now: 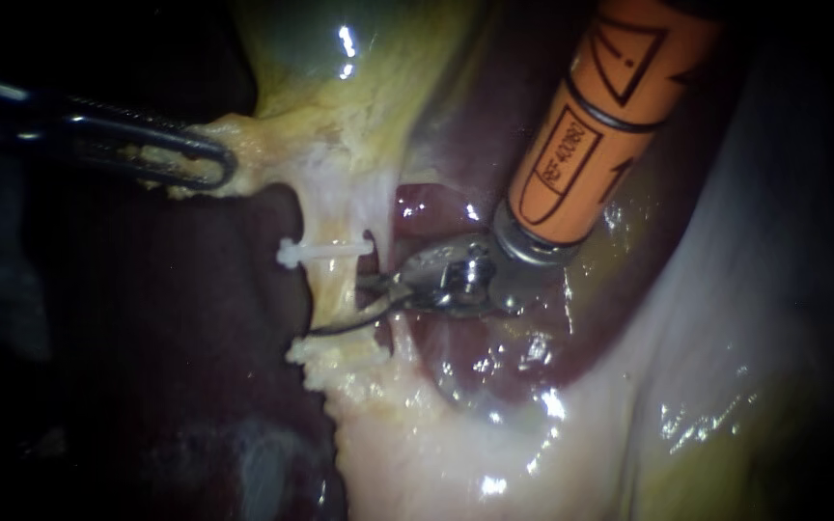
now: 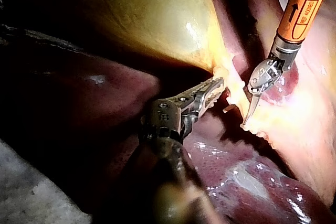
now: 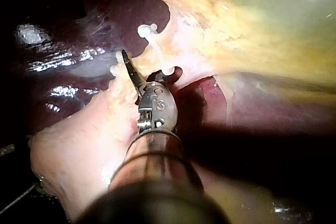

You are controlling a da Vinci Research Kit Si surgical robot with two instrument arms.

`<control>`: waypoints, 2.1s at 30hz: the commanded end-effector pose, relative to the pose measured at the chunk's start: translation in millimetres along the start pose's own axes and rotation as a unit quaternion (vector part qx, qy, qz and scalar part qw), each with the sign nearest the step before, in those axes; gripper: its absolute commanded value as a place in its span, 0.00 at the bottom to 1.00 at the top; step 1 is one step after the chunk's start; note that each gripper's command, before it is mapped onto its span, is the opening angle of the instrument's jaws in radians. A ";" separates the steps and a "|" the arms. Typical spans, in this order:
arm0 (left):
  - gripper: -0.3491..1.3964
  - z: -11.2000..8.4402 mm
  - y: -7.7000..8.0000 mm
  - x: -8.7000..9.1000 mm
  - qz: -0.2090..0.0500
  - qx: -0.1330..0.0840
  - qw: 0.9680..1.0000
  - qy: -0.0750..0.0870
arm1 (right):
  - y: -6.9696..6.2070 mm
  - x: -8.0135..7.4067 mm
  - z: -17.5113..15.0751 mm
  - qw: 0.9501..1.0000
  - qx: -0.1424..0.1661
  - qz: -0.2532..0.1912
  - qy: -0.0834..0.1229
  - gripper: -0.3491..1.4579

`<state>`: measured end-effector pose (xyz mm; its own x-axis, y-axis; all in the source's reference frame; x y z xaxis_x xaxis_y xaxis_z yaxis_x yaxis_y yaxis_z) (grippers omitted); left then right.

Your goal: Go to the cutting position left tube

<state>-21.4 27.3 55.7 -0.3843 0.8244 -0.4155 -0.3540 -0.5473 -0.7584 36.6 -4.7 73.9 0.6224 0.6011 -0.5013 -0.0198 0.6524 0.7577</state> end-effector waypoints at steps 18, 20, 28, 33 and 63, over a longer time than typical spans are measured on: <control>0.00 0.0 0.0 0.0 0.000 0.000 1.000 0.000 | 0.5 1.6 1.8 0.997 0.027 0.034 0.064 0.98; 0.00 0.0 0.0 0.0 0.000 0.000 1.000 0.000 | 0.4 1.8 1.7 0.996 0.030 0.036 0.070 0.98; 0.00 0.0 -0.1 0.0 0.000 0.000 1.000 0.000 | -1.4 2.5 1.4 0.994 0.059 0.027 0.092 0.98; 0.00 0.0 -0.4 0.0 0.000 -0.001 1.000 0.000 | -3.3 4.0 1.0 0.991 0.086 0.020 0.105 0.98; 0.00 0.0 -0.7 -0.1 0.001 -0.001 1.000 -0.001 | -7.0 7.6 -0.2 0.984 0.119 0.021 0.129 0.98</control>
<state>-21.1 27.6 56.2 -0.3859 0.8233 -0.4162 -0.3515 -0.5483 -0.7588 41.4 -4.5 64.8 0.4041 0.7422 -0.5347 0.1629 0.5168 0.8405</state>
